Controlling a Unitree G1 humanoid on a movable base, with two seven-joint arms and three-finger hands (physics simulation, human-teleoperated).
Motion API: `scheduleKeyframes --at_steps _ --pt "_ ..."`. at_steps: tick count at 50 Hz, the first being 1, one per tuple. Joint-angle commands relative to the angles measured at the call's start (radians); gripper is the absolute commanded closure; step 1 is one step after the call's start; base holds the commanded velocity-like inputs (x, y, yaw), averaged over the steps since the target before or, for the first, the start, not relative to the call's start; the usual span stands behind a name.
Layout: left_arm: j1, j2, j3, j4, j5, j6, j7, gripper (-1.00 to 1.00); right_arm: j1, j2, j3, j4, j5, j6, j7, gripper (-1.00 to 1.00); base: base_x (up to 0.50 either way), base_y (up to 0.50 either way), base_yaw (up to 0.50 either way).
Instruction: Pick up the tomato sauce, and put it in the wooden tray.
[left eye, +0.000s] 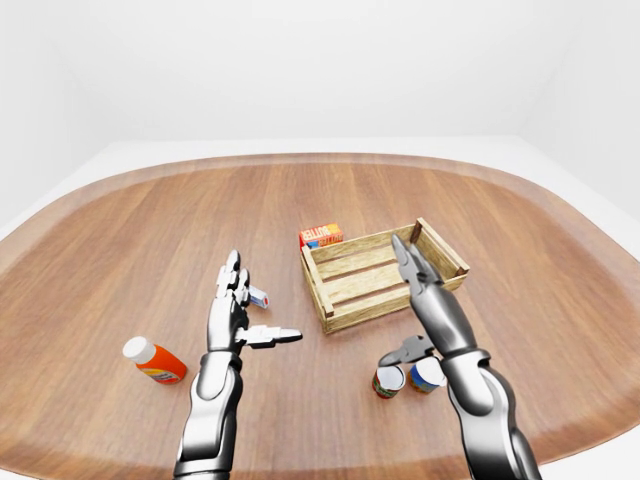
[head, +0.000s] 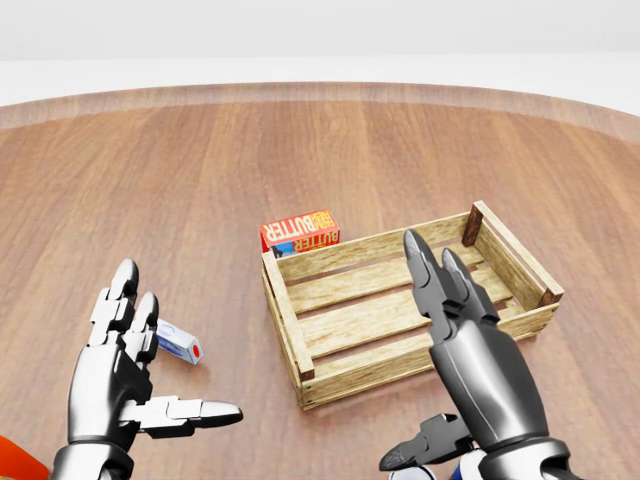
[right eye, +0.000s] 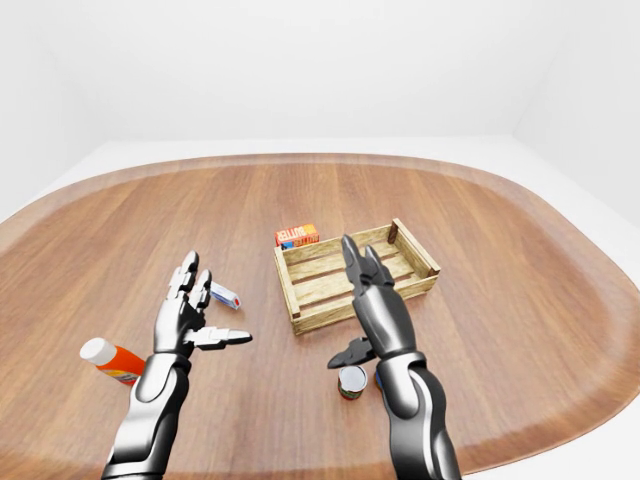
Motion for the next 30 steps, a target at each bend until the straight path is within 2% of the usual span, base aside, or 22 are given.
scheduleKeyframes --at_steps 1,12,18,30 --pt "0.001 0.0 0.0 0.002 0.001 -0.001 0.0 -1.0 0.017 -0.003 0.012 -0.014 -0.113 -0.018 0.022 -1.0 0.0 0.0 0.0" --pt "0.002 -0.001 -0.002 0.001 0.002 -0.002 -0.001 -1.0 0.029 -0.008 0.01 -0.028 -0.224 -0.038 0.038 -1.0 0.0 0.0 0.0" --pt "0.002 0.0 -0.002 0.001 0.002 -0.002 -0.002 -1.0 0.039 -0.011 0.01 -0.023 -0.281 -0.061 0.036 -1.0 0.0 0.0 0.0" --pt "0.002 -0.001 -0.003 0.004 0.002 -0.004 -0.003 -1.0 0.049 -0.011 0.019 -0.008 -0.382 -0.073 0.041 -1.0 0.0 0.0 0.0"
